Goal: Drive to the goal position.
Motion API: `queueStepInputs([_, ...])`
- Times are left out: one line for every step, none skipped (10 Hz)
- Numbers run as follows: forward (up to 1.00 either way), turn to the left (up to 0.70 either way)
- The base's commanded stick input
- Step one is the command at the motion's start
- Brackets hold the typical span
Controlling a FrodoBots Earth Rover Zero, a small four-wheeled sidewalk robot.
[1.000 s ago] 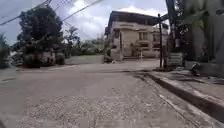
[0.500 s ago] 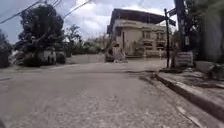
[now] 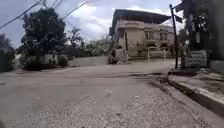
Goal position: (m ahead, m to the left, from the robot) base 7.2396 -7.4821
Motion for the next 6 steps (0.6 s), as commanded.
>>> queueStepInputs([1.00,0.00])
queueStepInputs([1.00,0.00])
queueStepInputs([1.00,0.00])
queueStepInputs([1.00,0.00])
queueStepInputs([1.00,-0.02])
queueStepInputs([1.00,-0.23])
